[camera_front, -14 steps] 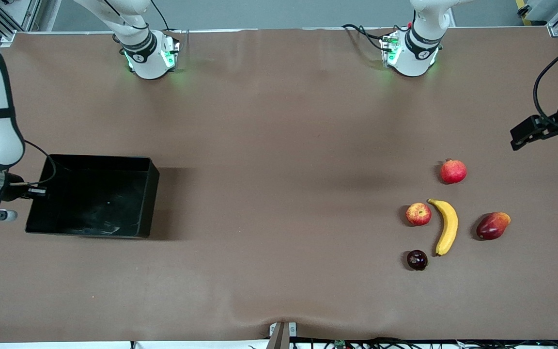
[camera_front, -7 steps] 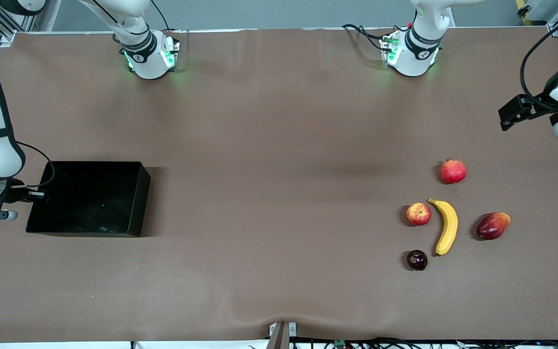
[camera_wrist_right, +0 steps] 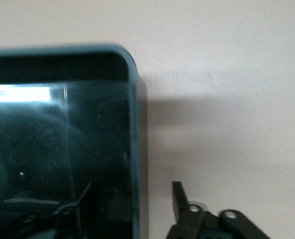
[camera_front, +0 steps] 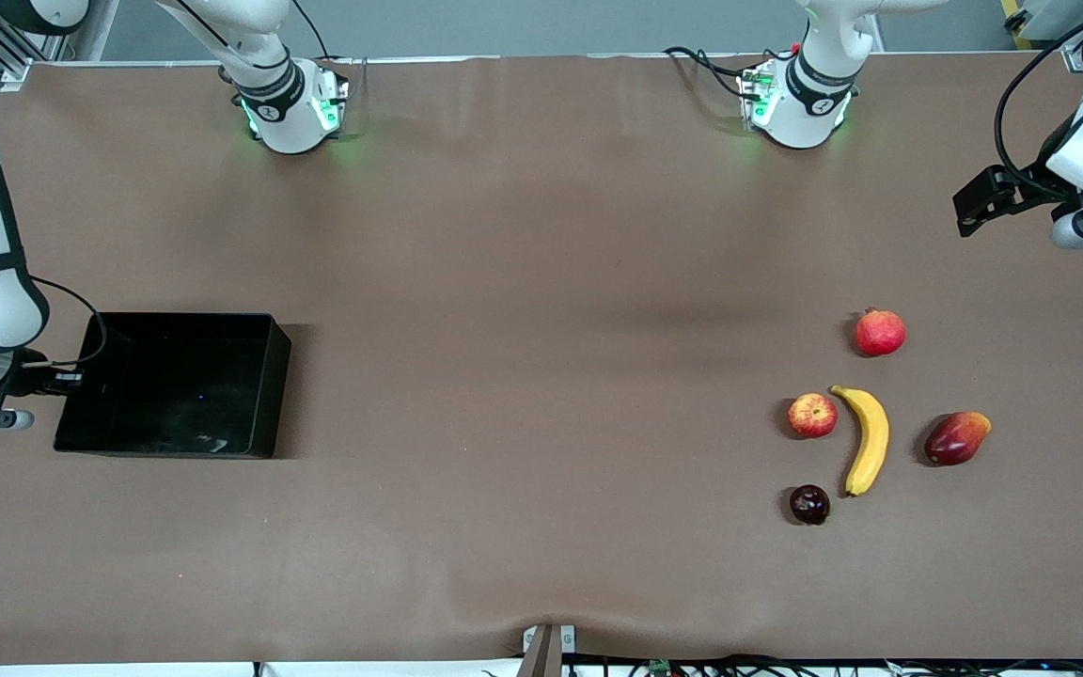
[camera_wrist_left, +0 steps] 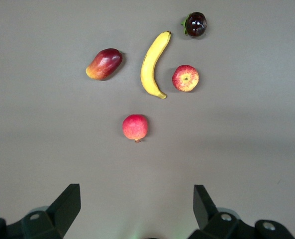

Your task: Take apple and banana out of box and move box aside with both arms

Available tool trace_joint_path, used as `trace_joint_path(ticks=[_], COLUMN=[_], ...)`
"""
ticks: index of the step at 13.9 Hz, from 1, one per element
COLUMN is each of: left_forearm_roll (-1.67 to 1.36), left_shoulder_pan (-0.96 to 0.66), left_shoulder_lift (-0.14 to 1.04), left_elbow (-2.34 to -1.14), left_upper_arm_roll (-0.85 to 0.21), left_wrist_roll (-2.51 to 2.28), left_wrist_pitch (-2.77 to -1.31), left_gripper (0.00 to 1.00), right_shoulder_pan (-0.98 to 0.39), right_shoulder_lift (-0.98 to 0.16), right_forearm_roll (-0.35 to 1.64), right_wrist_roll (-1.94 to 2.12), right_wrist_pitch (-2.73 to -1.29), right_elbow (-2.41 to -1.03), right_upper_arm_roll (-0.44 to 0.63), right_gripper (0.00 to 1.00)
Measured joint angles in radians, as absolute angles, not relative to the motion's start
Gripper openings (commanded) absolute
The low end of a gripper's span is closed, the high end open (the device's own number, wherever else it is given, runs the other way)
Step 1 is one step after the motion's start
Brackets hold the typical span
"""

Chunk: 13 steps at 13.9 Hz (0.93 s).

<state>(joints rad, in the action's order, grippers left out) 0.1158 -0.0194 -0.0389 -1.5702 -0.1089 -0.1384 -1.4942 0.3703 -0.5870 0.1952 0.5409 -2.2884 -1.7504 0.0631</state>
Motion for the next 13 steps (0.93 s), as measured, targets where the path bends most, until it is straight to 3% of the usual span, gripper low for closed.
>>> trace_joint_path(ticks=[8, 13], left_forearm_roll=[0.115, 0.115], left_shoulder_pan=[-0.019, -0.017], left_shoulder_lift=[-0.039, -0.040], left_elbow=[-1.577, -1.567], left_upper_arm_roll=[-0.104, -0.101], left_wrist_roll=[-0.138, -0.138], left_wrist_pitch=[-1.493, -1.494], left_gripper=[1.00, 1.00], right_shoulder_pan=[0.251, 0.099], right_shoulder_lift=[-0.395, -0.243], right_forearm_roll=[0.182, 0.083], right_wrist_roll=[0.514, 0.231], right_wrist_pitch=[-2.115, -1.930], right_elbow=[-1.707, -1.704], right_upper_arm_roll=[0.051, 0.047], right_gripper=[1.00, 1.00])
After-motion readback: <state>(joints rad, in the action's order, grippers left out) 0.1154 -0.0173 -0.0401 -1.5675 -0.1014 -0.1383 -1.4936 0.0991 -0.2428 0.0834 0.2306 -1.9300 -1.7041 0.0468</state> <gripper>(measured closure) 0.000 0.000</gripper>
